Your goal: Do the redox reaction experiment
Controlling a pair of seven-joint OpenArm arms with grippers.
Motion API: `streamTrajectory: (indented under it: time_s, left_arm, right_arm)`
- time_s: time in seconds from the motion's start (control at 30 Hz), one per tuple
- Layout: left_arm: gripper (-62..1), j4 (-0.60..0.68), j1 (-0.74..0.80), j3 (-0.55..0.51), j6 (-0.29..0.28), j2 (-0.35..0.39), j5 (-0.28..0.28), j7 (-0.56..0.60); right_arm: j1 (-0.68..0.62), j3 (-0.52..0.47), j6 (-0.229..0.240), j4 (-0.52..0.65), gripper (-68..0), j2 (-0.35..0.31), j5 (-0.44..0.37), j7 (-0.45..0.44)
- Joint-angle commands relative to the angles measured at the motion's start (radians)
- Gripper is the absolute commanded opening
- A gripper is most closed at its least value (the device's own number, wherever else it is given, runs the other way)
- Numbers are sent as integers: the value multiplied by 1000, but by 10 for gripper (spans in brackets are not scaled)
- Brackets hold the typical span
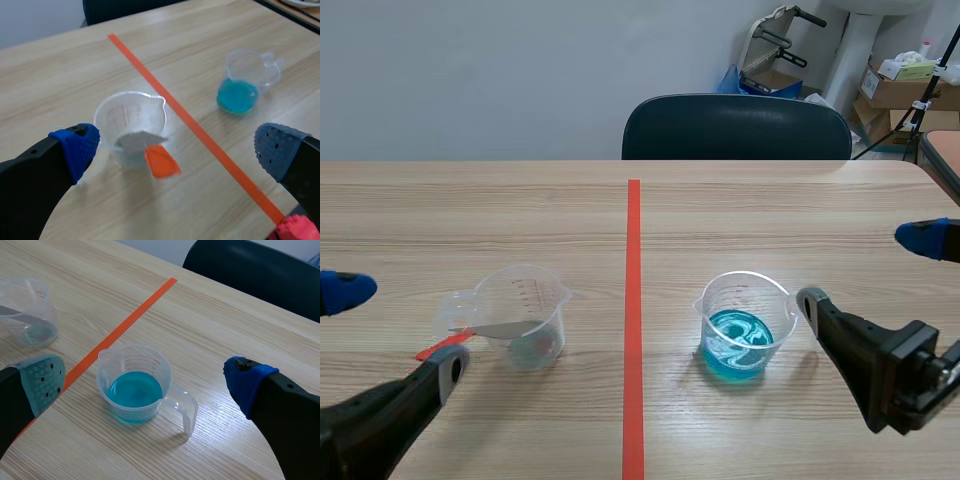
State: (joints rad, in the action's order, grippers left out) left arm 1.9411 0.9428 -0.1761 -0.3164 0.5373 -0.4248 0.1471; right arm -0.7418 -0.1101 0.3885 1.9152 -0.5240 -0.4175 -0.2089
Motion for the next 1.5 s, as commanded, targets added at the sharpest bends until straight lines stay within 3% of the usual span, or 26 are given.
streamTrajectory:
  time_s: [0.0,0.2,0.33,0.73,1.0,1.17,1.3,1.47]
  left_arm:
    - [14,47,76,-28,21,-16,-17,42]
    - [14,115,267,-145,44,-131,-55,93]
    - [14,153,335,-201,40,-201,-54,93]
    - [14,194,359,-218,37,-254,-55,92]
    - [14,194,356,-219,37,-254,-54,97]
    - [14,194,356,-219,37,-254,-53,96]
    - [14,194,356,-219,37,-254,-54,97]
    - [14,194,356,-219,37,-254,-50,97]
  right_arm:
    - [16,-8,1,12,4,-11,-3,-14]
    - [24,-7,8,12,4,-11,19,-18]
    - [58,19,51,12,4,-11,82,-21]
    - [251,245,144,12,4,-11,319,-34]
    - [427,475,143,-1,4,-11,446,-34]
    - [555,641,142,-76,4,-10,496,-52]
    - [652,767,115,-148,4,-1,522,-108]
    - [754,889,44,-253,4,58,599,-147]
